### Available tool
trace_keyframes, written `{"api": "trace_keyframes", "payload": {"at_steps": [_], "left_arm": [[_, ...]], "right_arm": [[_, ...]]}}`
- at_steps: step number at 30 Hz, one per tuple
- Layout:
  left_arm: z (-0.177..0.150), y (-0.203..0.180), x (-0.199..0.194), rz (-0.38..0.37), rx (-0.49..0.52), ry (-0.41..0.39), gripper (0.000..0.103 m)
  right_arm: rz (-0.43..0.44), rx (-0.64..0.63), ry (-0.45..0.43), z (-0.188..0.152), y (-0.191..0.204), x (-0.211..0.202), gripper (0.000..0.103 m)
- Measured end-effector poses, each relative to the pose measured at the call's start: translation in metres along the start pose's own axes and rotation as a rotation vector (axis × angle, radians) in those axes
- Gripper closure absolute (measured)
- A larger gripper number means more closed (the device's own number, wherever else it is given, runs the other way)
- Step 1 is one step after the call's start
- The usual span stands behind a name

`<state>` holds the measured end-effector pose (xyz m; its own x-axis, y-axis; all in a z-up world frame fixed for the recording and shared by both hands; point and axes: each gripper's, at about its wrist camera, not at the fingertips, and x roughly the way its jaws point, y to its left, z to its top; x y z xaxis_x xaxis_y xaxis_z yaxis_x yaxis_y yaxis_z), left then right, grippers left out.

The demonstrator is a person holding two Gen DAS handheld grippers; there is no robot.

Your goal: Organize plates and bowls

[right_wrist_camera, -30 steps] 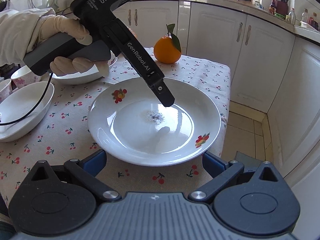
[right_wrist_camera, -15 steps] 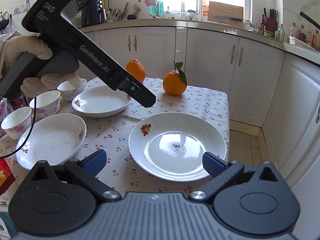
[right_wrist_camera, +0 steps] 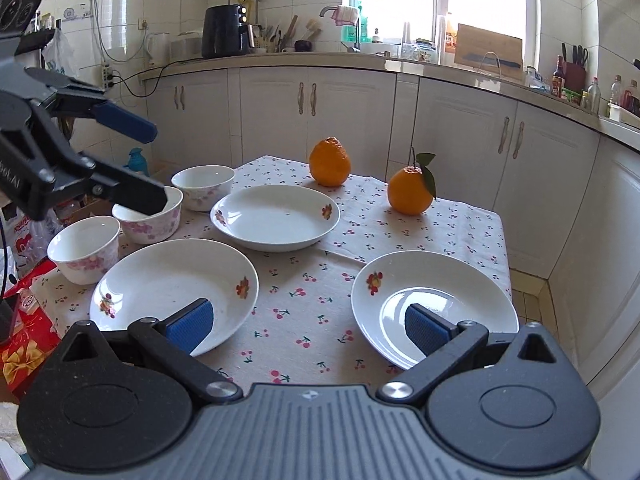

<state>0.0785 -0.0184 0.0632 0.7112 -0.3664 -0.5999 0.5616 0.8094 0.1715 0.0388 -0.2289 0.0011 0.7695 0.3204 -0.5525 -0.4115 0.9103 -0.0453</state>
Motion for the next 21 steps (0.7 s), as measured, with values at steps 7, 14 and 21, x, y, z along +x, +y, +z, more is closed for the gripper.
{"api": "trace_keyframes", "payload": {"at_steps": [7, 14, 21], "left_arm": [[-0.071, 0.003, -0.007, 0.057, -0.108, 0.002, 0.003], [-0.122, -0.001, -0.005, 0.057, -0.157, 0.054, 0.003], [-0.145, -0.003, 0.007, 0.052, -0.191, 0.097, 0.003]], "right_arm": [[-0.007, -0.027, -0.010, 0.004, 0.021, -0.002, 0.000], [0.005, -0.026, 0.031, -0.001, 0.033, 0.007, 0.000], [0.019, -0.024, 0.060, -0.001, 0.038, 0.016, 0.000]]}}
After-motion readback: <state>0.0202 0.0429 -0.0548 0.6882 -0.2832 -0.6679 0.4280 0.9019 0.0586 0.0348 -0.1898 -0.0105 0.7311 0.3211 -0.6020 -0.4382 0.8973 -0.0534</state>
